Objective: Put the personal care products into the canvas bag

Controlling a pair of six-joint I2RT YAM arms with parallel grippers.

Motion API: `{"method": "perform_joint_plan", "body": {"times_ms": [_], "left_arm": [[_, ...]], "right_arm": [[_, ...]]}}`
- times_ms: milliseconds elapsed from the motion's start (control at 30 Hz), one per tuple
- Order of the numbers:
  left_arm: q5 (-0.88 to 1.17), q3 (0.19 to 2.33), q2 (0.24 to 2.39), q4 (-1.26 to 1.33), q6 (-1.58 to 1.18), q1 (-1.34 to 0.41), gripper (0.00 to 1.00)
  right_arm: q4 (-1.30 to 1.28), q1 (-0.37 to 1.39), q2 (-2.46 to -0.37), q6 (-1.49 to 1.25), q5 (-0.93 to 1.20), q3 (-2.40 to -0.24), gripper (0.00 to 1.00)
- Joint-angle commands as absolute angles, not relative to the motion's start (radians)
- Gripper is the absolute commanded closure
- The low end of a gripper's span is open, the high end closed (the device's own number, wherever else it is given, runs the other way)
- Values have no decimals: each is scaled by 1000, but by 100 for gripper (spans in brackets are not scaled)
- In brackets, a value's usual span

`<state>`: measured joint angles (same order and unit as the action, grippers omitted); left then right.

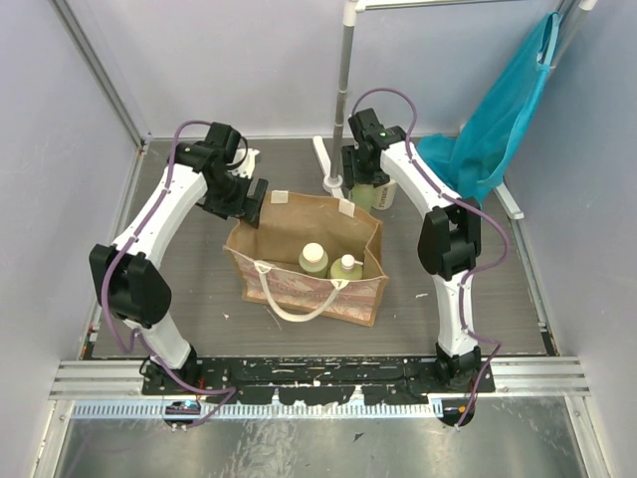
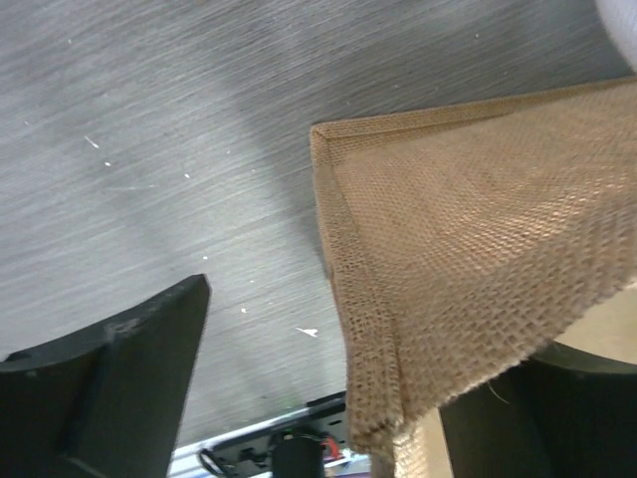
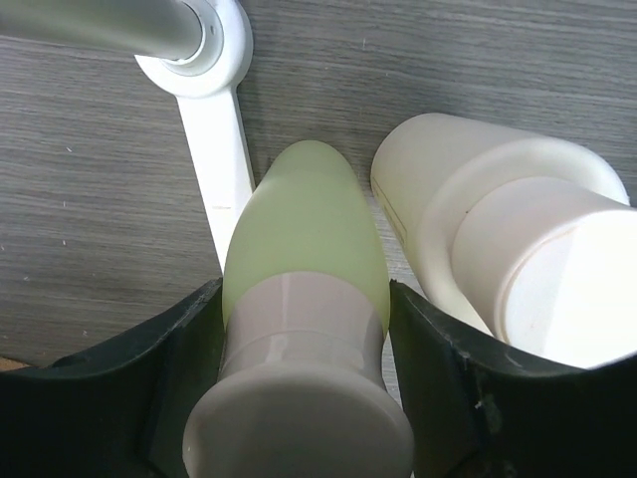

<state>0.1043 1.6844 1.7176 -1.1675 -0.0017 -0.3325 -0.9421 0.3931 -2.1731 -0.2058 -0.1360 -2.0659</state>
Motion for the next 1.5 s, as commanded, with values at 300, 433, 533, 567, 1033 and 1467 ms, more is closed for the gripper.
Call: {"method": "perform_joint_plan", "body": {"times_ms": [300, 433, 533, 567, 1033, 1467], "left_arm": [[51, 1678, 1702, -1189, 12, -328, 2], [42, 1679, 1697, -1185, 13, -327, 2], [45, 1687, 1698, -1186, 11, -327, 2], [50, 1687, 1698, -1187, 11, -327, 2], [54, 1674, 1673, -1193, 28, -328, 2], [41, 1651, 1656, -1185, 54, -328, 2]], "right_arm": [[-960, 398, -2066, -150, -209, -2063, 99], [-1029, 398, -2032, -142, -247, -2138, 99], [-1087, 397, -2005, -145, -255, -2198, 99], [-1109, 398, -1996, -146, -261, -2218, 99], [-1337, 398, -1836, -136, -242, -2465, 99], [-1129, 398, -1614, -186, 131, -2457, 99]]}}
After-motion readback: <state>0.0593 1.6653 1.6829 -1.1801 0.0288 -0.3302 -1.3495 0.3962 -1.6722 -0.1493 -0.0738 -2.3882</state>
